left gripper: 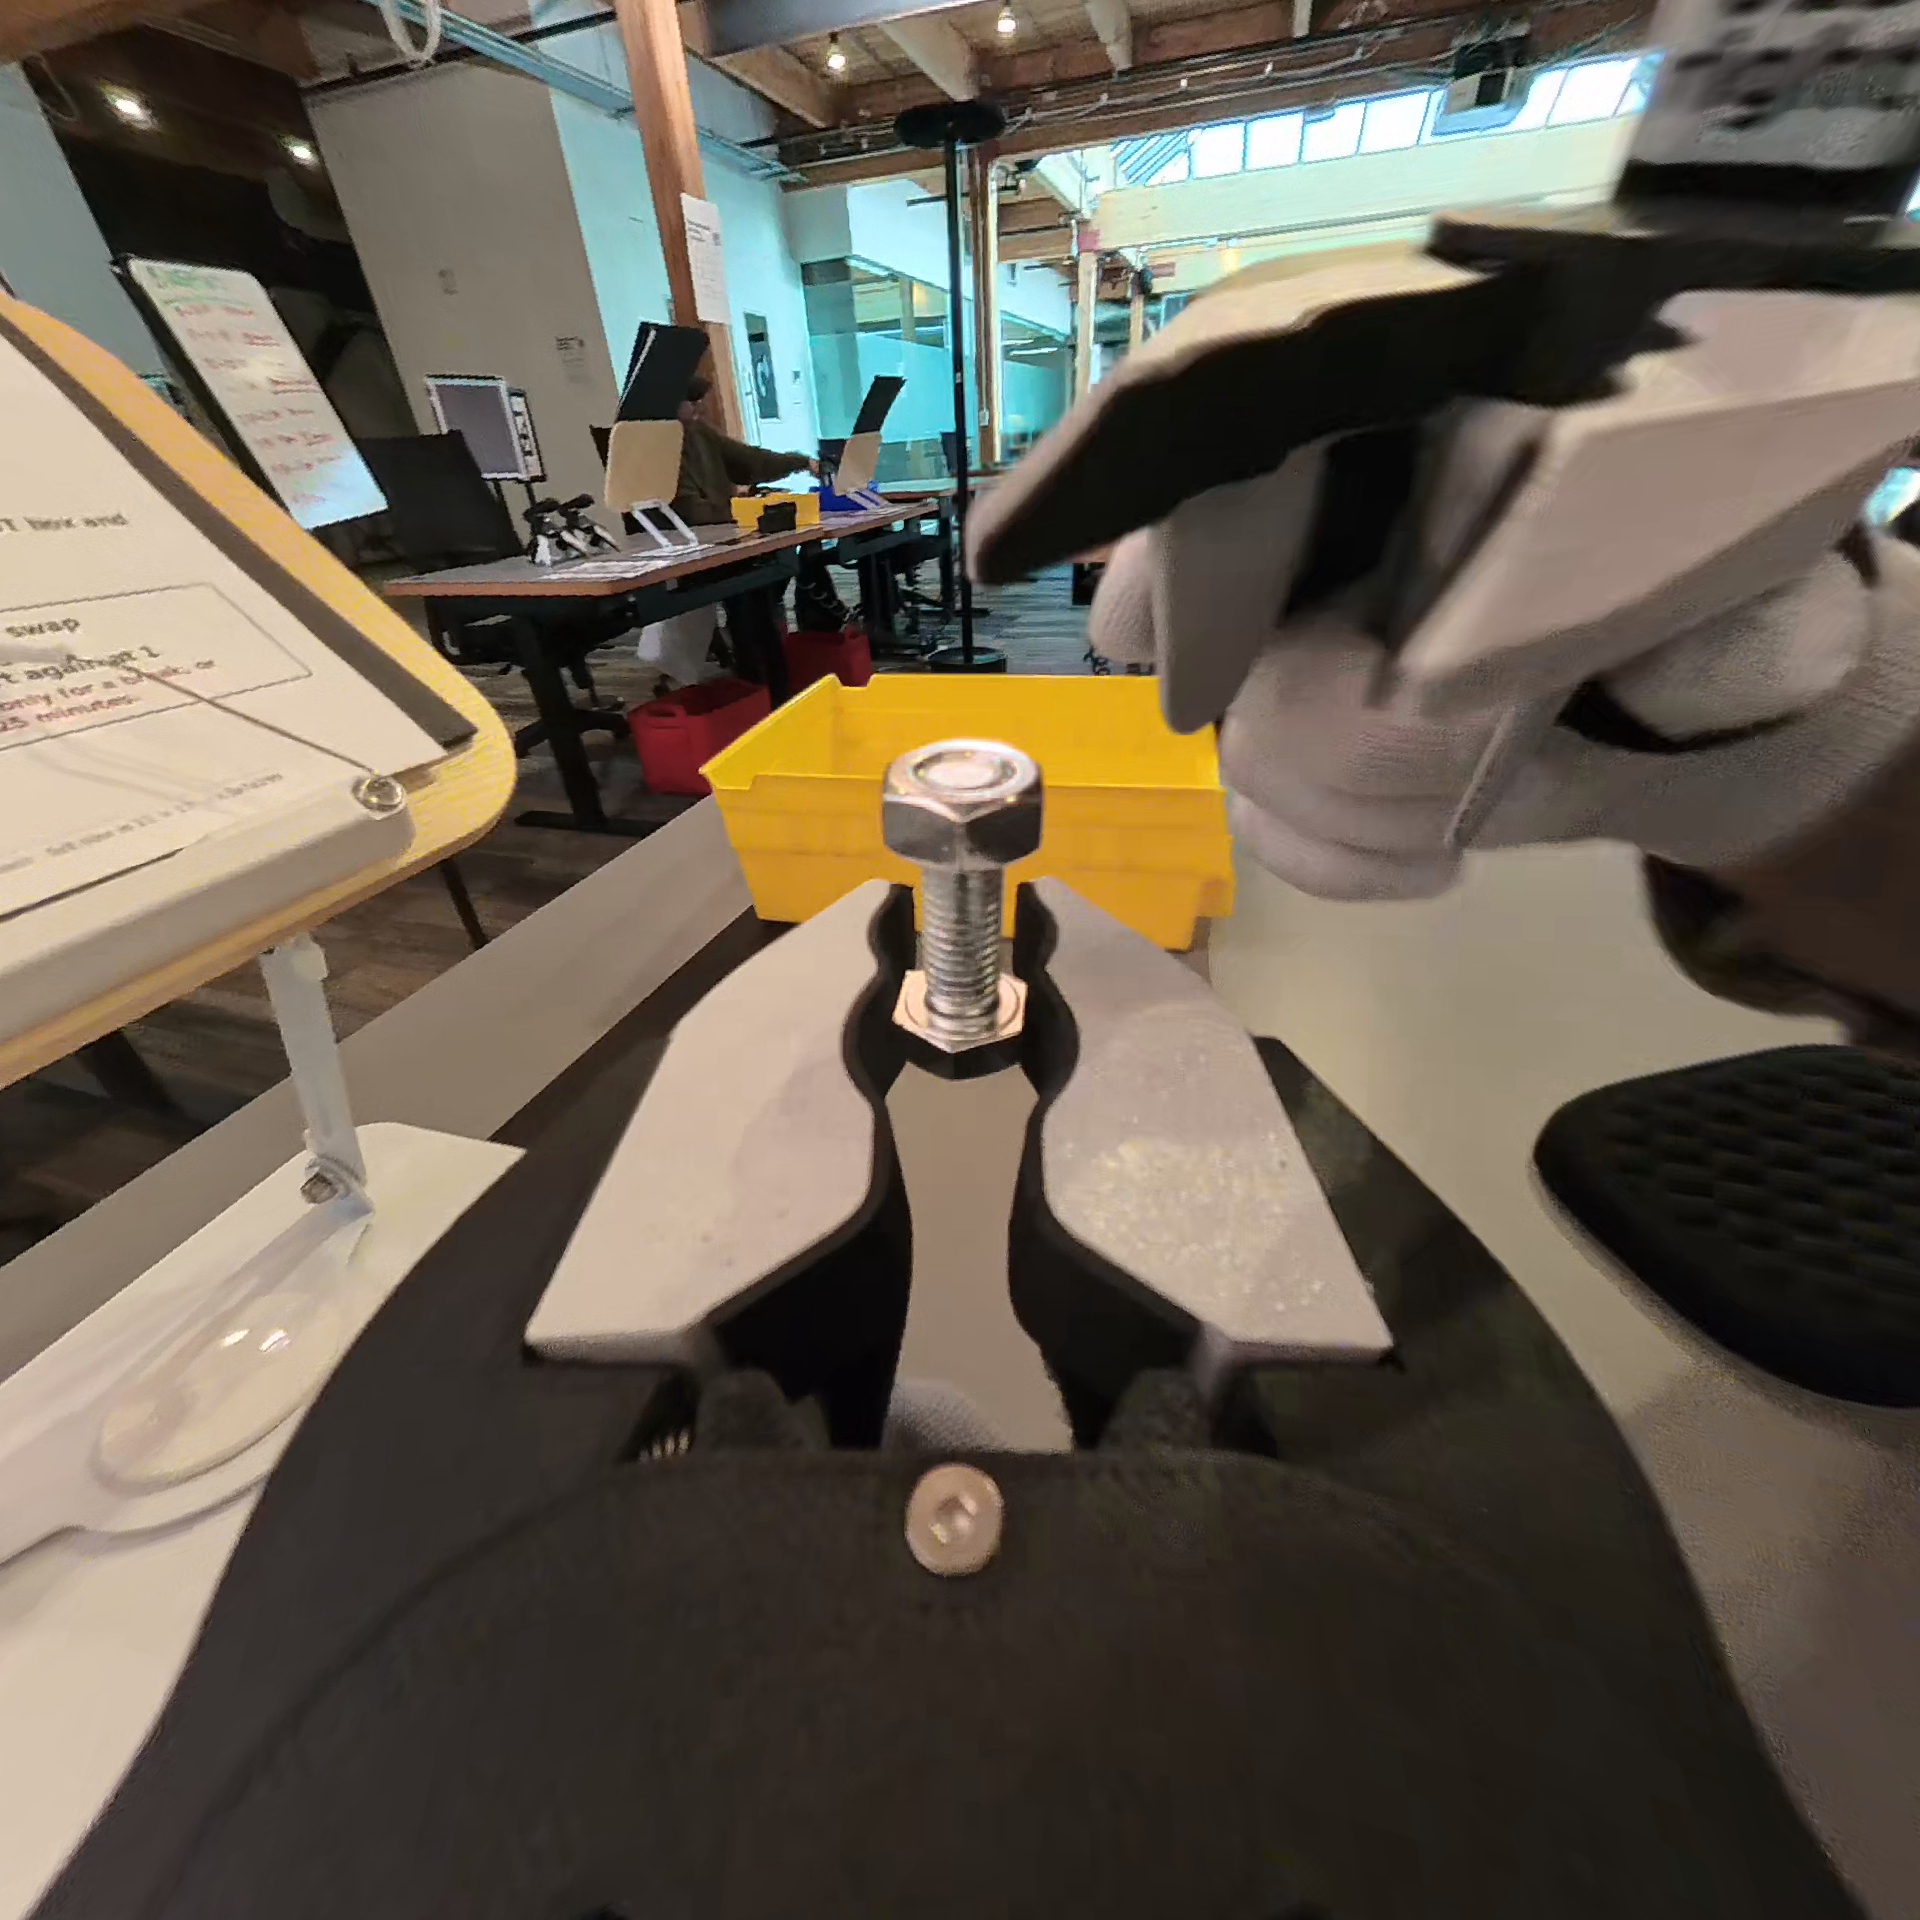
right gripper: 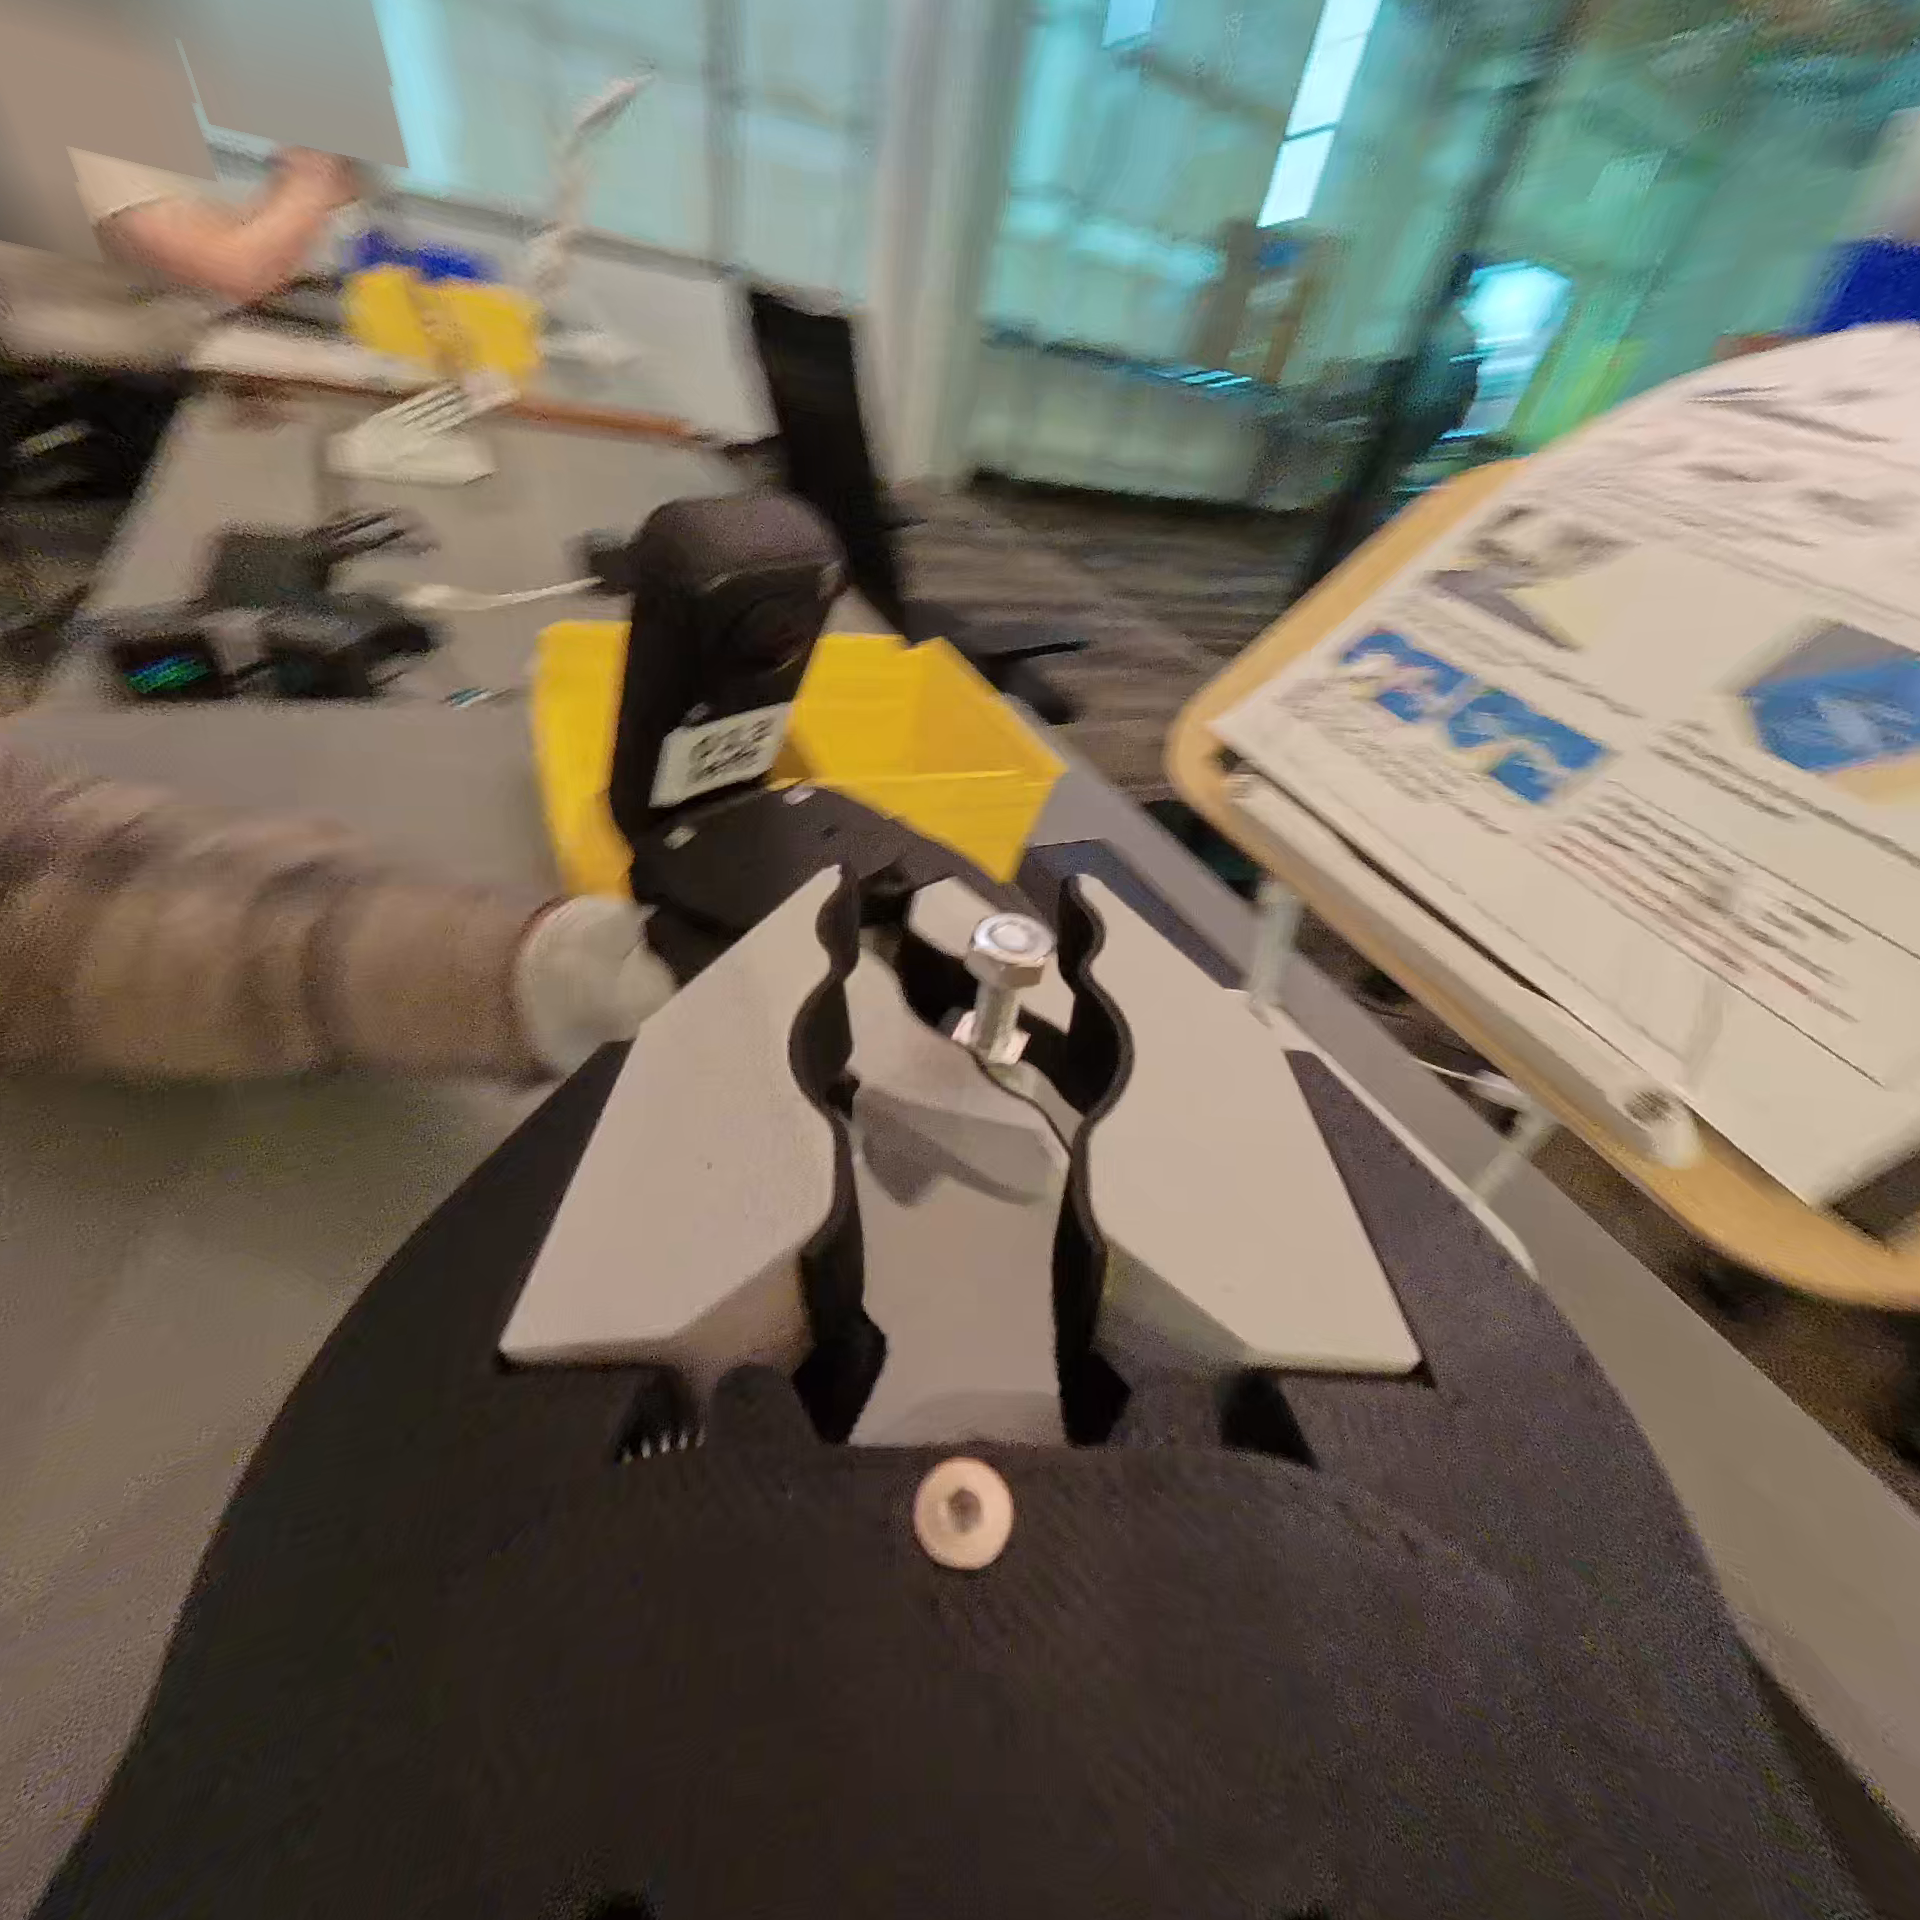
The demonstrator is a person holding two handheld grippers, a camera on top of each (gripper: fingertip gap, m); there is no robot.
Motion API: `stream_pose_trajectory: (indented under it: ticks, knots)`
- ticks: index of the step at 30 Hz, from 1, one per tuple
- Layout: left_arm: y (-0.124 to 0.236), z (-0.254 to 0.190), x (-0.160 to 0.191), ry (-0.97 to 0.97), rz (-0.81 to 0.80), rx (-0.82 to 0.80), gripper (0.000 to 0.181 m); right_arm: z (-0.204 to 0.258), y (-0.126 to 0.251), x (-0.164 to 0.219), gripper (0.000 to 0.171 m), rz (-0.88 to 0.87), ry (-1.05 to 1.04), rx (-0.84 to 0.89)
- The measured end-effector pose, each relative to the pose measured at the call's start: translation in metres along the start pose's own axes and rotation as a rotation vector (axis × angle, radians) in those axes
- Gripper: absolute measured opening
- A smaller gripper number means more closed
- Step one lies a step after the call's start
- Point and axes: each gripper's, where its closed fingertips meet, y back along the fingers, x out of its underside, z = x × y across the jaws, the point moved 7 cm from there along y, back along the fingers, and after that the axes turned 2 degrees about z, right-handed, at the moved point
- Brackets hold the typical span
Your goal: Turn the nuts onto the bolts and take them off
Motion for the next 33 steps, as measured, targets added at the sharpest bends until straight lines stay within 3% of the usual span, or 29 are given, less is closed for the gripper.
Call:
stream_pose_trajectory:
  ticks: [6, 10, 15, 20, 27, 33]
  knots:
    - [0.002, -0.007, -0.008, 0.022, -0.023, 0.075, 0.019, -0.033, 0.009, -0.002, 0.046, -0.09, -0.016, -0.556]
    - [0.003, -0.01, -0.01, 0.029, -0.023, 0.112, 0.019, -0.047, -0.001, 0.007, 0.038, -0.103, -0.038, -0.834]
    - [0.003, -0.016, -0.012, 0.024, -0.006, 0.173, 0.019, -0.052, -0.026, 0.012, 0.039, -0.108, -0.045, -1.067]
    - [0.003, -0.02, -0.012, 0.031, 0.0, 0.22, 0.019, -0.049, -0.037, 0.014, 0.027, -0.097, -0.031, -1.288]
    - [0.001, -0.024, -0.009, 0.035, 0.008, 0.258, 0.019, -0.047, -0.044, 0.018, 0.017, -0.112, -0.011, -1.41]
    - [0.001, -0.019, -0.007, 0.035, 0.009, 0.22, 0.019, -0.05, -0.043, 0.022, 0.017, -0.13, -0.036, -1.329]
